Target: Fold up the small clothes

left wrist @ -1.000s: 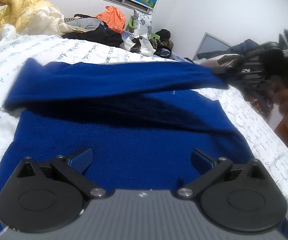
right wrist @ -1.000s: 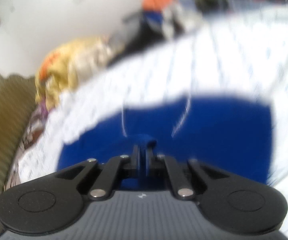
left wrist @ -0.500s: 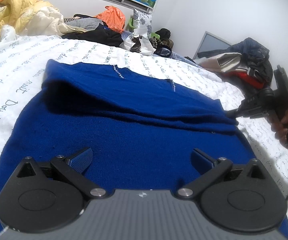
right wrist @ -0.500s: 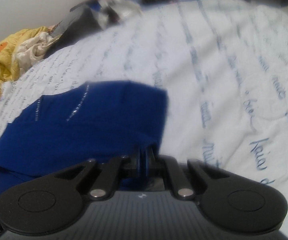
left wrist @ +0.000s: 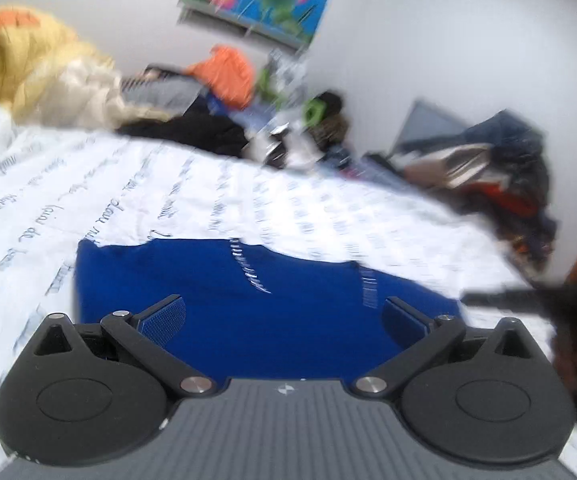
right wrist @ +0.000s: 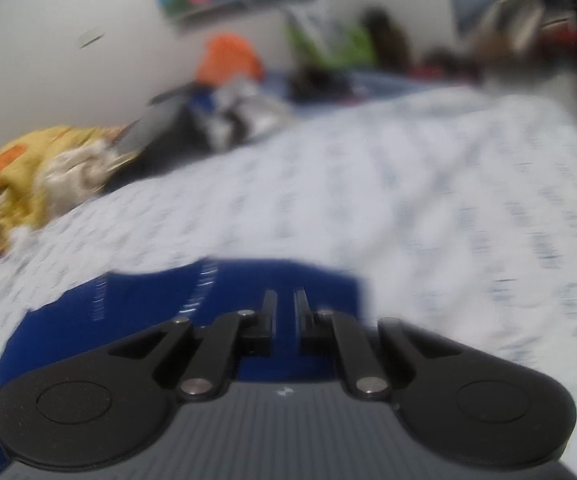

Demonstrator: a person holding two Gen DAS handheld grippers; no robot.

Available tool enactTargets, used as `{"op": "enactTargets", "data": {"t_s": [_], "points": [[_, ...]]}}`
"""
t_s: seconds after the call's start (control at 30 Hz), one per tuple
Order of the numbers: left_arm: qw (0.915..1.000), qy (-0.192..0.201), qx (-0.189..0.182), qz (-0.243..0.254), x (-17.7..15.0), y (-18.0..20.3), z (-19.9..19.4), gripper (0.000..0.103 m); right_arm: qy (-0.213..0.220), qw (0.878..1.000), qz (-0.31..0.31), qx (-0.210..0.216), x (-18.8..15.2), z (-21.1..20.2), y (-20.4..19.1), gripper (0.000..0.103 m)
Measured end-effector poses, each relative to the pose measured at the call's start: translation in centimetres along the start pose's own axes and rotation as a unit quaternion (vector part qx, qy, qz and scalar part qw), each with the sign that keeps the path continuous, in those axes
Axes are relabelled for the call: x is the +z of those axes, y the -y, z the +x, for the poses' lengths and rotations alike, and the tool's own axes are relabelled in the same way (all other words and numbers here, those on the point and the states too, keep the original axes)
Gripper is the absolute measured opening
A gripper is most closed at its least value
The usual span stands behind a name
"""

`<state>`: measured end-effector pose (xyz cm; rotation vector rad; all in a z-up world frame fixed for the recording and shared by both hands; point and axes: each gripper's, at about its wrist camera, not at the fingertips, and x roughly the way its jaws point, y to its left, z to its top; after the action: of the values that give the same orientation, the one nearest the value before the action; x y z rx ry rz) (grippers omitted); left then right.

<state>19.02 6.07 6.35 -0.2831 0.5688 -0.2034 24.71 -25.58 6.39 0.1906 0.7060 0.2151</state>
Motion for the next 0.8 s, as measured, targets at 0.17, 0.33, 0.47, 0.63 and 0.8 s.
{"op": "enactTargets", "data": {"t_s": [0.17, 0.33, 0.47, 0.63, 0.8], "points": [[0.9905, -0.061, 0.102, 0.069, -1.1, -3.1, 6.3, 0.103, 0.016, 0.99, -0.124, -0.063, -3.9, 5.0, -2.6, 0.009], [0.9849, -0.071, 0.116, 0.107, -1.2, -4.3, 5.4, 0.103, 0.038, 0.996, -0.078, -0.008, -4.2, 4.5, 0.7, 0.014], [0.9897, -0.042, 0.099, 0.095, -0.5, -2.4, 3.6, 0.102, 0.019, 1.0, -0.003, 0.001, -1.9, 3.1, 0.3, 0.029], [0.9852, -0.099, 0.079, 0.116, -0.9, 0.4, 7.9, 0.103, 0.005, 0.998, -0.055, -0.038, -1.1, 6.1, -2.1, 0.074], [0.9834, -0.082, 0.091, 0.134, -1.5, 0.1, 8.7, 0.103, 0.019, 0.993, -0.092, -0.066, -2.8, 7.8, -1.8, 0.092]]}}
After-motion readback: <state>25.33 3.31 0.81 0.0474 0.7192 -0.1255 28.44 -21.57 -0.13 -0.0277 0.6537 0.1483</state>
